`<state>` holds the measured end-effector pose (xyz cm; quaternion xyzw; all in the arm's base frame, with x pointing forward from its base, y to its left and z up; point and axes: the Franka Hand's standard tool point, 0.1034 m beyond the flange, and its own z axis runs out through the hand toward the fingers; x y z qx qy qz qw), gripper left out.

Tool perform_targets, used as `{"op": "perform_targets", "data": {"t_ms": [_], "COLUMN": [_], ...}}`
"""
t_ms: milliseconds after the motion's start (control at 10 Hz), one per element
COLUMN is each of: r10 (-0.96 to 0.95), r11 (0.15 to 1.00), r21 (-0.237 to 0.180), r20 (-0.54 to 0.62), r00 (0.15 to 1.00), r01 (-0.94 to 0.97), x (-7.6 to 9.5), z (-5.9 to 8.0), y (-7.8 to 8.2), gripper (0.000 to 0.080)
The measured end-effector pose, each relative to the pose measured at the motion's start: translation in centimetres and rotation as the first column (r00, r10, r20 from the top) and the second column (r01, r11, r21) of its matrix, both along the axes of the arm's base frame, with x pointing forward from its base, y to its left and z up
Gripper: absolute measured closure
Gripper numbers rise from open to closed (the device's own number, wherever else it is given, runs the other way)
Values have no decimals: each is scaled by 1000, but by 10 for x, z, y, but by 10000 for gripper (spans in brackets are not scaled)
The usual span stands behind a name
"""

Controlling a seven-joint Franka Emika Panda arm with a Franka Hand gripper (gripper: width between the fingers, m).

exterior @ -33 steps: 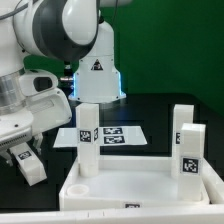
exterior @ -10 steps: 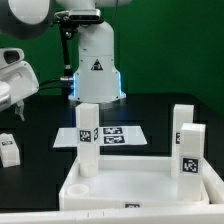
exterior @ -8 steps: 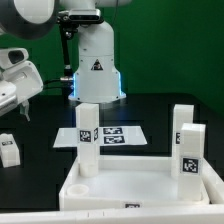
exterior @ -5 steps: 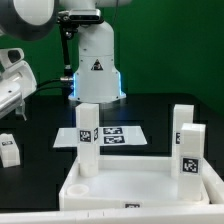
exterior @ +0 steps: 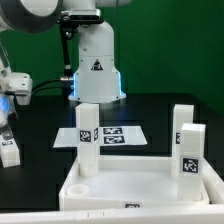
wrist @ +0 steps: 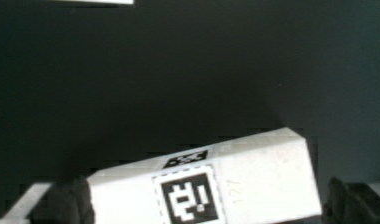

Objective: Assemble desk

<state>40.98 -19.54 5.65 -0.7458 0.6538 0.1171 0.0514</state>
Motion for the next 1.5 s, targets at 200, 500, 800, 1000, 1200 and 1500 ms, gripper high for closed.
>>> {"op": "perform_targets", "data": {"t_ms": [200,500,800,1000,1200,1500], "r10": [192,627,745,893,970,982], "r11": [981,776,660,429,191,-40], "r21": [7,10,-3,-3,-14,-16], "r20": [24,94,130,149,154,187], "r00": [981,773,654,424,186,-42], "r01": [-192,-631,-751,-903,-982,-999], "x": [2,16,13,16,33,32], "z": [3,8,8,7,14,11], "y": [1,20,18,18,22,26], "gripper": [151,151,151,151,151,151]}}
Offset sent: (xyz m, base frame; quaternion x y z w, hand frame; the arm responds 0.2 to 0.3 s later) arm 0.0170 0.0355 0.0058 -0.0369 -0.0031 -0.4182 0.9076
